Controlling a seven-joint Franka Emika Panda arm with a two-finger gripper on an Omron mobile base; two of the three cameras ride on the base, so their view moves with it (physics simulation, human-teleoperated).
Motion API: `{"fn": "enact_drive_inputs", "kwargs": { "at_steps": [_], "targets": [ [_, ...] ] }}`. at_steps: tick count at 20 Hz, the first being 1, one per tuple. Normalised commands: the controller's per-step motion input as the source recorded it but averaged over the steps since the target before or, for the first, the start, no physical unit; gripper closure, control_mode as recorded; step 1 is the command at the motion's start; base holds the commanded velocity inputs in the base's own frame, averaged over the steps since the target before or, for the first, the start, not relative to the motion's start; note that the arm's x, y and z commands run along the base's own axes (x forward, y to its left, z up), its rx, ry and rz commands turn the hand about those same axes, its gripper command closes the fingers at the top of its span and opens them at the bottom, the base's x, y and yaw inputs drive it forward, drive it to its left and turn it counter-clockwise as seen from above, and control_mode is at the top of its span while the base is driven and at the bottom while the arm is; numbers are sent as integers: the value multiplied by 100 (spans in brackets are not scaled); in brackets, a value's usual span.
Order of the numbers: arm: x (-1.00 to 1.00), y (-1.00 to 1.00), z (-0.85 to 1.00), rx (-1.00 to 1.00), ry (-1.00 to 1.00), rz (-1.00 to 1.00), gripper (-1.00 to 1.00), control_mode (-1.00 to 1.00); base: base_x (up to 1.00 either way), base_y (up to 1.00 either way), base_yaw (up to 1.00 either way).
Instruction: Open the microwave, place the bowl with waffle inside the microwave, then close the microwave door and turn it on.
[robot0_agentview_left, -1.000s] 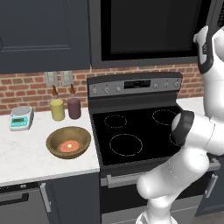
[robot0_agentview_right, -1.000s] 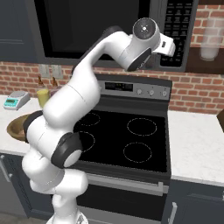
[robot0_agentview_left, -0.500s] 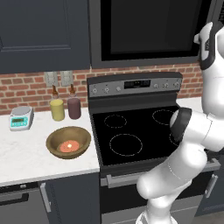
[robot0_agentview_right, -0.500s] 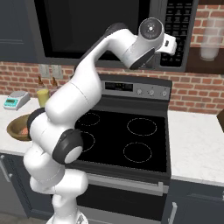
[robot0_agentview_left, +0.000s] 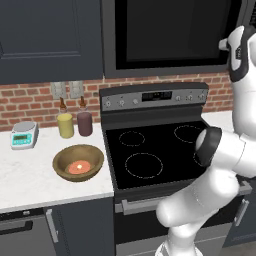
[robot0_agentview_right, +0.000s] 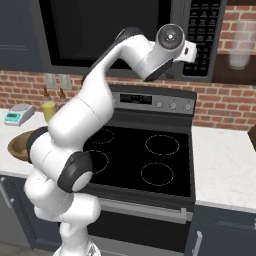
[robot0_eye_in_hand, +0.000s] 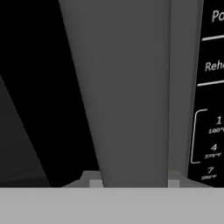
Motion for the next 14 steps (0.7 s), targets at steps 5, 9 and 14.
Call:
{"fn": "enact_drive_inputs", "kwargs": {
  "at_steps": [5,9,14],
  "targets": [
    [-56,92,0,-8,-23,0,100,-100,0,0,0],
    [-96,98,9,-9,-23,-2,100,-100,0,0,0],
    [-91,100,14,-10,-14,-6,100,-100,0,0,0]
  ]
}}
